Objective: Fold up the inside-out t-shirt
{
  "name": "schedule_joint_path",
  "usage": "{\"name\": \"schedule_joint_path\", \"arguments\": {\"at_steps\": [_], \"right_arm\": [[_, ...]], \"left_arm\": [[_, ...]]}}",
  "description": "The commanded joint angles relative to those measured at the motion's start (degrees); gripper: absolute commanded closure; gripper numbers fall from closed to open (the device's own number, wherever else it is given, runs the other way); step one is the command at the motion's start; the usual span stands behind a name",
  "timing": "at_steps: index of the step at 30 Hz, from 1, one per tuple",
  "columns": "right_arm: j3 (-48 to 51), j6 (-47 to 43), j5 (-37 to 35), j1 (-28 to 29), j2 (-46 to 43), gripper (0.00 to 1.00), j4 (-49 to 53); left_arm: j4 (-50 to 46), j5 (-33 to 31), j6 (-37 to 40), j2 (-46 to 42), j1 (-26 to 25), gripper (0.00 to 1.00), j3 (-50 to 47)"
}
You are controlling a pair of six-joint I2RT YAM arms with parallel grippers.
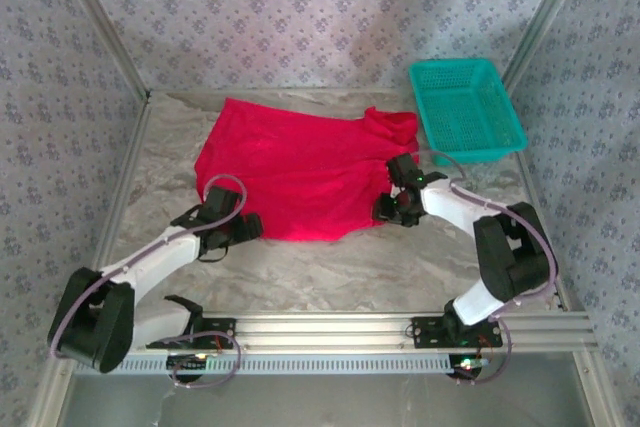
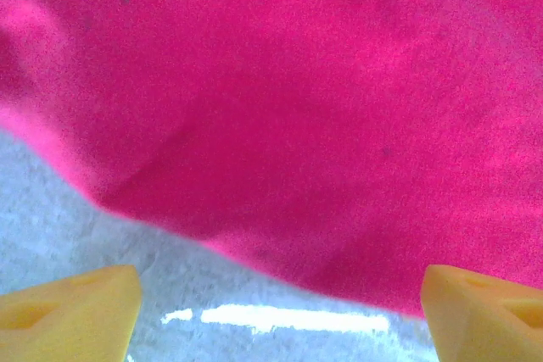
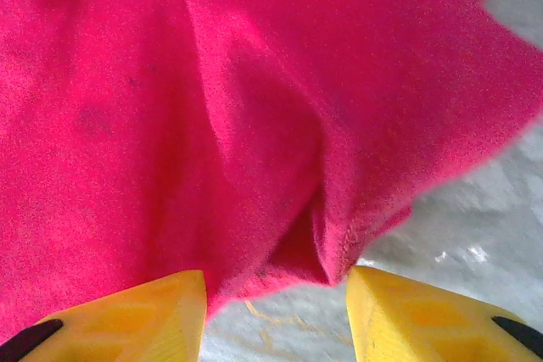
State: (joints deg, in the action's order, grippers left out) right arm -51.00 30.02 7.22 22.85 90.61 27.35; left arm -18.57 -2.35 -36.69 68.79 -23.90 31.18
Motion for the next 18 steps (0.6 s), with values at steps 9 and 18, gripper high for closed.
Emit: {"name": "schedule_joint_path", "arguments": {"at_steps": [9,18], "right_arm": [[-4.31,-0.06,-1.00,0.09,4.25,0.88,0.54],[-7.51,-5.26,-0.42,0.60,-5.49,1.00,12.79]], "left_arm": [[5.19,0.72,2.32,16.24,3.17,0.62,7.71],[-9.95,-3.96,5.97,4.55,5.36,1.00,12.92]]}}
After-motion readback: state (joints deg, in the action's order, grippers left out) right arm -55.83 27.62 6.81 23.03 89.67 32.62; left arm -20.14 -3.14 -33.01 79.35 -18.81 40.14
